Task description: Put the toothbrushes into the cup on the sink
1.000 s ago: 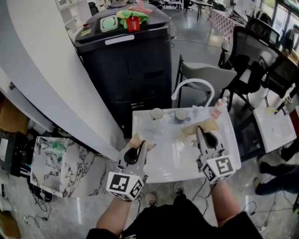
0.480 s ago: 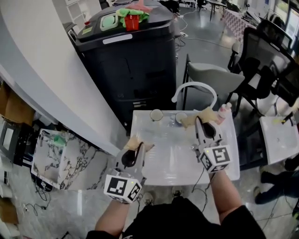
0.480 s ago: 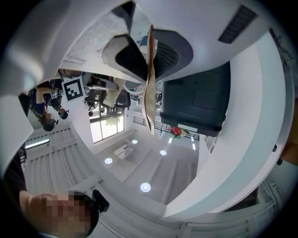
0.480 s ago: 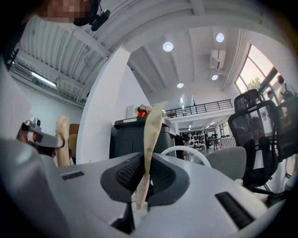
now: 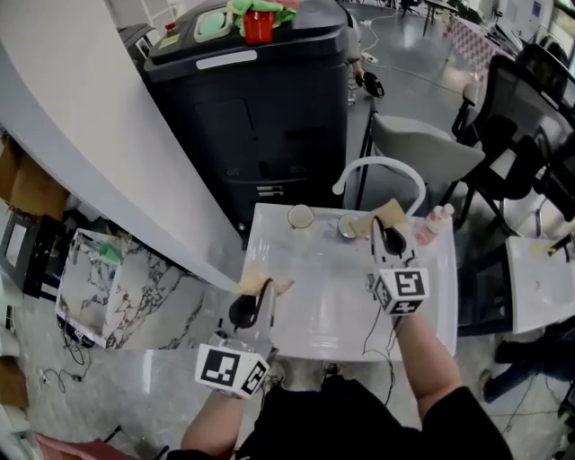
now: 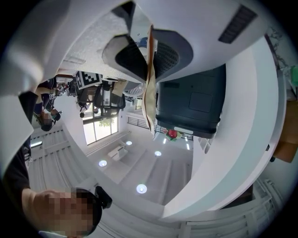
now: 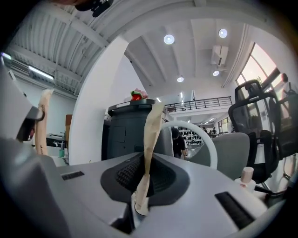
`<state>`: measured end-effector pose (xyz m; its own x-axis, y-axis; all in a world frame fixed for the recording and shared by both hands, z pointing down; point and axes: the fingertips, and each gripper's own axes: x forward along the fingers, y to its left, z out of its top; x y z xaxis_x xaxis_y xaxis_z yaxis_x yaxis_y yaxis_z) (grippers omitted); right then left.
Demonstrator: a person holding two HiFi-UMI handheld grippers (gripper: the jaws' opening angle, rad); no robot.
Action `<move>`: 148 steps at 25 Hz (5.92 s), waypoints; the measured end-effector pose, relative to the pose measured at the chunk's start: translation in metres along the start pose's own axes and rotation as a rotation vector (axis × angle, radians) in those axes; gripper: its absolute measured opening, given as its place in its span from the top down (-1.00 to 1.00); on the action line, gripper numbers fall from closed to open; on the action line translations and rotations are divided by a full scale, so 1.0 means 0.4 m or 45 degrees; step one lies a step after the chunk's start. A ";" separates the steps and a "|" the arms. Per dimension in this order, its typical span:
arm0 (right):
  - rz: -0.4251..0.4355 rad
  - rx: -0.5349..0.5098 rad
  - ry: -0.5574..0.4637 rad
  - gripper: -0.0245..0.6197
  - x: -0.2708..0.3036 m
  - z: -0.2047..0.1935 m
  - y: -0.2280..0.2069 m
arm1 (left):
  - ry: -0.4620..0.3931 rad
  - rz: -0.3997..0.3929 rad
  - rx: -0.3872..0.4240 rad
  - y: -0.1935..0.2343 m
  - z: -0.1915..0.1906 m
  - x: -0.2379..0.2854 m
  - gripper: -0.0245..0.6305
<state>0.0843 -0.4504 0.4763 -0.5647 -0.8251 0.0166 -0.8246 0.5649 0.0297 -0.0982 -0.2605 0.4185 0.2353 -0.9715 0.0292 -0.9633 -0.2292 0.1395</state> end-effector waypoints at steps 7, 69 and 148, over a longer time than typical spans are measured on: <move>-0.023 0.016 0.101 0.85 0.081 -0.105 -0.035 | 0.022 0.047 -0.013 0.010 -0.029 0.008 0.81; -0.055 0.007 -0.065 0.77 -0.003 0.092 0.100 | -0.038 -0.130 -0.048 0.084 0.038 -0.021 0.81; 0.111 -0.037 0.056 0.93 -0.155 0.159 0.215 | -0.228 -0.122 -0.063 0.224 -0.027 0.400 0.81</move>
<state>0.0463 -0.3503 0.4143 -0.6315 -0.7727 0.0641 -0.7709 0.6346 0.0549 -0.1456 -0.4357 0.4462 0.2943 -0.9418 -0.1623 -0.9292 -0.3217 0.1820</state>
